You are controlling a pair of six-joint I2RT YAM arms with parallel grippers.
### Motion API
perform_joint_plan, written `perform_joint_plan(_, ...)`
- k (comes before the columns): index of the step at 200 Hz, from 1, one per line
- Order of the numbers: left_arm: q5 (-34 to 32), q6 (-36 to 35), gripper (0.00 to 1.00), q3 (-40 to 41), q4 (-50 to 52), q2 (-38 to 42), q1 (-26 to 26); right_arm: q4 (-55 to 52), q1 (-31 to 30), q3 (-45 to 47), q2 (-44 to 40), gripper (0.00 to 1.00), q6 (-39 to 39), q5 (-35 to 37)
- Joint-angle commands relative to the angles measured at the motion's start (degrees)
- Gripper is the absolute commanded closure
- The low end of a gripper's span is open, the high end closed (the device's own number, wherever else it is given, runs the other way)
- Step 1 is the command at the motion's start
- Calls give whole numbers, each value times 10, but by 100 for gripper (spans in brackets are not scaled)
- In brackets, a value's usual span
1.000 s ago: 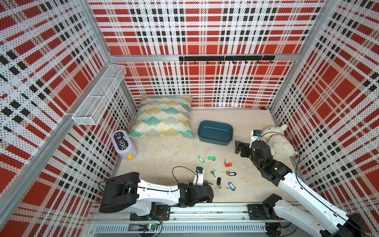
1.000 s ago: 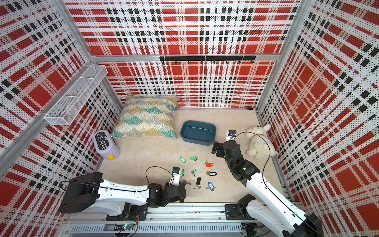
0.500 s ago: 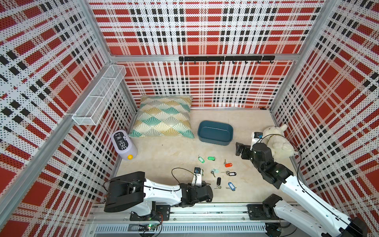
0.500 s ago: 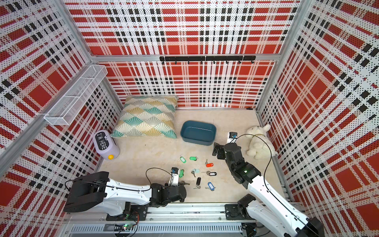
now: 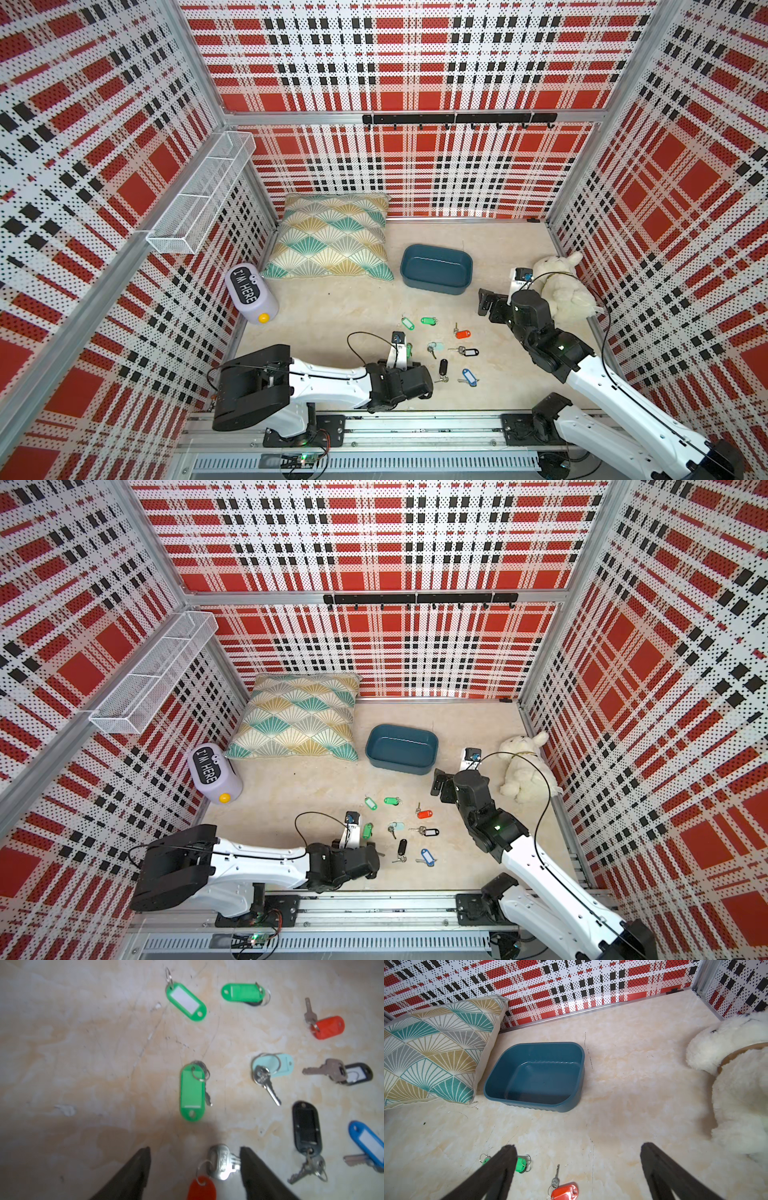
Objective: Take the keys out of the storage box
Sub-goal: Place the key at the center of the board, then reset both arms
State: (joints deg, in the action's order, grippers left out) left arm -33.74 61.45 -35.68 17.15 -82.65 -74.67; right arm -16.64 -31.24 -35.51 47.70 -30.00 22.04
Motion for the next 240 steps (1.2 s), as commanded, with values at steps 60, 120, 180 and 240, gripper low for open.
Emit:
perform_joint_plan(60,-49,-242,1,-109,-6,99,219,-6,-3,-3,16,0,13,74)
perform_joint_plan(120,-100,-343,1,8,-235,181,451,80,0,13,103,0,107,231)
perform_joint_plan(180,-73,-559,1,163,-505,166,561,247,204,69,173,0,125,34)
perform_joint_plan(240,109,-611,1,200,-702,57,659,528,214,175,246,0,285,64)
